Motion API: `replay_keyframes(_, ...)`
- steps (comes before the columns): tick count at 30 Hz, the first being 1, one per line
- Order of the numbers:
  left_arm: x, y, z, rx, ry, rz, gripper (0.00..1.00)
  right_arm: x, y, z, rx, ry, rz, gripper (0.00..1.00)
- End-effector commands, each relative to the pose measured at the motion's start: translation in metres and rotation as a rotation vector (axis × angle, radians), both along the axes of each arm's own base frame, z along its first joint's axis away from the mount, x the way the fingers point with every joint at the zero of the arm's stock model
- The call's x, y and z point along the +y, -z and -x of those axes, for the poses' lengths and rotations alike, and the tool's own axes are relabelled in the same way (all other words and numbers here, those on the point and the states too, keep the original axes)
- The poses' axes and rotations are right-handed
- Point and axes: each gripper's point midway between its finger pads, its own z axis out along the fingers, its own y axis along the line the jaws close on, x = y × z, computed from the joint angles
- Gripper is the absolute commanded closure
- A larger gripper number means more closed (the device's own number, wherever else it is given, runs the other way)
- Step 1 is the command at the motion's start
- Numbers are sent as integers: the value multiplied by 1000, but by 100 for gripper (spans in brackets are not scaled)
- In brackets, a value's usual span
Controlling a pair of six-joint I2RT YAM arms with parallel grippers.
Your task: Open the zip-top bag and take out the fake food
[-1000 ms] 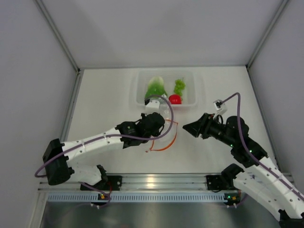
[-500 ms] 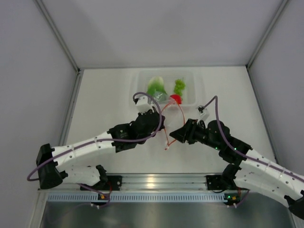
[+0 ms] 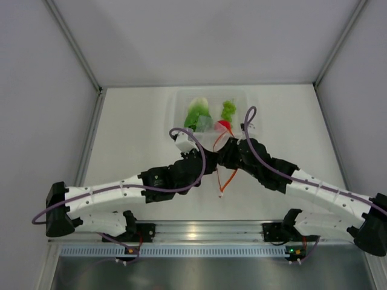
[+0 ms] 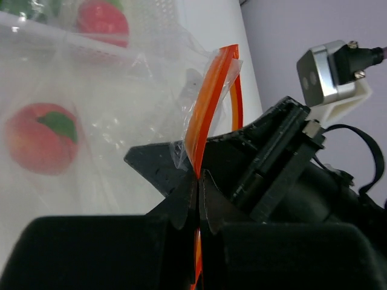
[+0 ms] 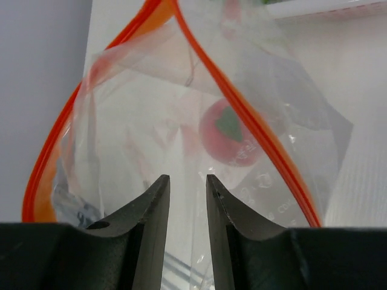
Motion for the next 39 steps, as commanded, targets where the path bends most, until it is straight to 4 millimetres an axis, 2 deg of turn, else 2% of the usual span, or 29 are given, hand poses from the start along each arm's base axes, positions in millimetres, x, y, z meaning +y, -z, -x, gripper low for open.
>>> replay_keyframes(1, 1, -30, 4, -21, -61, 198, 100, 6, -20, -12, -32, 93, -31, 69)
replay_keyframes(4, -4, -35, 11, -13, -69, 270, 100, 12, -19, -12, -35, 149, -53, 70)
replay_keyframes(6, -8, -37, 16, -8, -67, 295, 100, 24, -17, -7, -30, 135, -88, 70)
replay_keyframes(8, -12, -38, 20, -7, -52, 299, 100, 35, -5, -3, -18, 108, -60, 71)
replay_keyframes(9, -13, -38, 20, -8, -45, 293, 100, 40, -6, -2, -32, 81, -34, 71)
replay_keyframes(10, -13, -36, 21, -7, -37, 287, 100, 38, 15, -2, -2, 78, 50, 71)
replay_keyframes(12, -8, -39, 22, -8, -40, 301, 100, 32, 32, -3, 5, 83, 137, 72)
replay_keyframes(14, 1, -40, 21, -12, -57, 315, 100, 15, 55, -4, 18, 119, 231, 73)
replay_keyframes(17, 14, -41, 21, -18, -78, 333, 100, -12, 70, -3, 11, 168, 317, 75)
replay_keyframes(20, 23, -41, 21, -21, -92, 347, 100, -38, 69, -6, -15, 198, 364, 77)
replay_keyframes(21, 25, -41, 21, -21, -94, 349, 100, -45, 60, -7, -38, 208, 367, 78)
replay_keyframes(22, 27, -40, 22, -21, -94, 350, 100, -59, 64, -5, -30, 215, 432, 79)
replay_keyframes(24, 31, -36, 22, -20, -98, 347, 100, -79, 51, -9, -63, 259, 521, 80)
replay_keyframes(26, 35, -34, 23, -20, -99, 348, 100, -102, 48, -7, -54, 261, 664, 82)
replay_keyframes(27, 37, -25, 23, -16, -102, 334, 100, -113, 50, -7, -48, 279, 732, 82)
replay_keyframes(29, 39, -19, 24, -14, -101, 325, 100, -120, 48, -6, -30, 267, 794, 82)
replay_keyframes(32, 42, -6, 23, -5, -113, 308, 100, -91, 60, 4, -5, 86, 728, 83)
replay_keyframes(33, 43, 0, 22, -4, -121, 296, 100, -62, 62, 9, 1, -16, 622, 83)
replay_keyframes(35, 42, 5, 21, -3, -128, 284, 100, -46, 70, 16, 15, -97, 567, 81)
replay_keyframes(36, 42, 5, 21, -4, -132, 279, 100, -30, 71, 20, 19, -148, 512, 79)
replay_keyframes(39, 42, 10, 19, -7, -140, 261, 100, -23, 84, 22, 48, -167, 504, 77)
